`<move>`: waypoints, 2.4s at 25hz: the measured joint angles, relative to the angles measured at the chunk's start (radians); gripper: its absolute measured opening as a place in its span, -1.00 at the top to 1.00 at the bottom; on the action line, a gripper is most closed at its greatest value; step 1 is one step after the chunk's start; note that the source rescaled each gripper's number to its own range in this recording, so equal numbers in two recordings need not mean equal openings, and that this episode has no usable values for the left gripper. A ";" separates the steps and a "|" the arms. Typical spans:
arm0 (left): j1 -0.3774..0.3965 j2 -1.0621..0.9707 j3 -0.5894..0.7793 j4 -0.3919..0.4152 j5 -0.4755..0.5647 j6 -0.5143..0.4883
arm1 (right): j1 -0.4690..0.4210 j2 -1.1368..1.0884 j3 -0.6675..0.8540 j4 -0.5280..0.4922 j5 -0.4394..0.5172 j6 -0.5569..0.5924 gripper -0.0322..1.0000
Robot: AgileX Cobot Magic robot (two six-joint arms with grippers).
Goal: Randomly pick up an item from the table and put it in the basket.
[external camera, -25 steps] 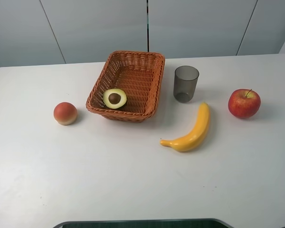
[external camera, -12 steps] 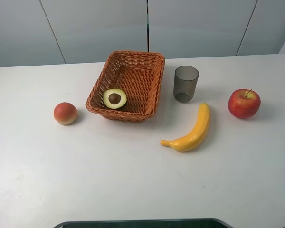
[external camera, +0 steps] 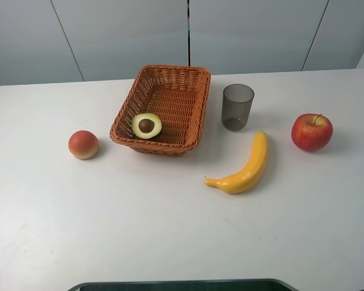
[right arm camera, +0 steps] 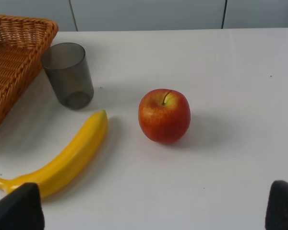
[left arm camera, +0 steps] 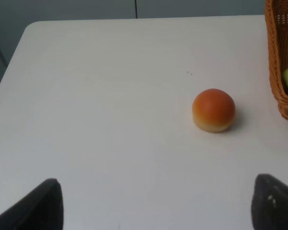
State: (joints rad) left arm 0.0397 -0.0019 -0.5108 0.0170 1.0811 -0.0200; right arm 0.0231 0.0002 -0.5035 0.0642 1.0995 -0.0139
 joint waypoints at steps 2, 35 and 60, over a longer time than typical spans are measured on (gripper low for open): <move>0.000 0.000 0.000 0.000 0.000 0.000 | 0.000 -0.002 0.000 0.000 -0.002 0.000 -1.00; 0.000 0.000 0.000 0.000 0.000 0.000 | 0.000 -0.002 0.000 0.000 -0.002 0.000 -1.00; 0.000 0.000 0.000 0.000 0.000 -0.002 | 0.000 -0.002 0.000 0.000 -0.002 0.000 -1.00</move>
State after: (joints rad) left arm 0.0397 -0.0019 -0.5108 0.0170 1.0811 -0.0220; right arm 0.0231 -0.0013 -0.5035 0.0642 1.0973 -0.0140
